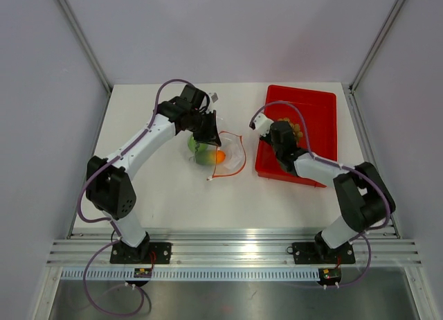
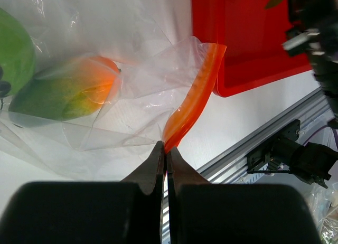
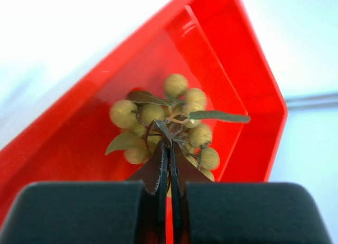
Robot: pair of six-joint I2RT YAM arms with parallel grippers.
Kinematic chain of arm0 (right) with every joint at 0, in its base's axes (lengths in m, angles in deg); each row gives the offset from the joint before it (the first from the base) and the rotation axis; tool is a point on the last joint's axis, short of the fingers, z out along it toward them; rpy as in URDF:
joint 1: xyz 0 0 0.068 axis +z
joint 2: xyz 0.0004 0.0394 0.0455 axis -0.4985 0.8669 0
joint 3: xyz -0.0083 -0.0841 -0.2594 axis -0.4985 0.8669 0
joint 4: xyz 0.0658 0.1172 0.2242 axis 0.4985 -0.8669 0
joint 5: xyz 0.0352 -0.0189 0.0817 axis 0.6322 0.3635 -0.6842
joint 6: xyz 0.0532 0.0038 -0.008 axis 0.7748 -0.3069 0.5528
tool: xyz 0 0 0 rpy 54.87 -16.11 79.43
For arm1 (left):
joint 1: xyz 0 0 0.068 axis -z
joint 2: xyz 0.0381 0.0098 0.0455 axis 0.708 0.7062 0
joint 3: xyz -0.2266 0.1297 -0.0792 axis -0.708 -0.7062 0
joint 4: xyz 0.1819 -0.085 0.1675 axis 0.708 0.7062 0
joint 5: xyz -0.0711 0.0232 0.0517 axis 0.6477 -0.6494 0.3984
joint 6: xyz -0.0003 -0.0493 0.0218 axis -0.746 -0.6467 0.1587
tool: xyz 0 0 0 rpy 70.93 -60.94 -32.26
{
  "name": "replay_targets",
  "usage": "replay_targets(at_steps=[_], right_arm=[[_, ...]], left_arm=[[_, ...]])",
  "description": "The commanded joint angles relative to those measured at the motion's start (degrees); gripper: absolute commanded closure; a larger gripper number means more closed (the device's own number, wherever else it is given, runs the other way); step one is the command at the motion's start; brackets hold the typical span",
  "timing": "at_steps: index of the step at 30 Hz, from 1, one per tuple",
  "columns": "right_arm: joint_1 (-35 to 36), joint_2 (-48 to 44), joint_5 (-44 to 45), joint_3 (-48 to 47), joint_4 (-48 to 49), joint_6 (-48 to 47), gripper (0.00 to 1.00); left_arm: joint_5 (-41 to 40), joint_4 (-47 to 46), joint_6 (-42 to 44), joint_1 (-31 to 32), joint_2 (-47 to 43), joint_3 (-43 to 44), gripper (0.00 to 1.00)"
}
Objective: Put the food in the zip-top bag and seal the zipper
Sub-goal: Pick up the fake fruit from the bin.
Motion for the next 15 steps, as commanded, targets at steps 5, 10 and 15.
replay_targets(at_steps=[5,10,15], right_arm=[[-1.5,-15.7,0.1,-5.1,-15.5,21.9,1.0],[-1.6,-22.9,1.9,-8.9,-29.3,33.1,1.0],[-1.5,-25.4,-2.1,-15.3,-40.2,42.4,1.0]], left_arm=[[2.6,-2.5,-2.3,0.5,-1.7,3.7,1.0],[0.4,-1.8,-3.1,2.0,-0.7,7.1,1.0],[-2.6,-0.7,-2.3,3.2,-0.3,10.8,1.0]])
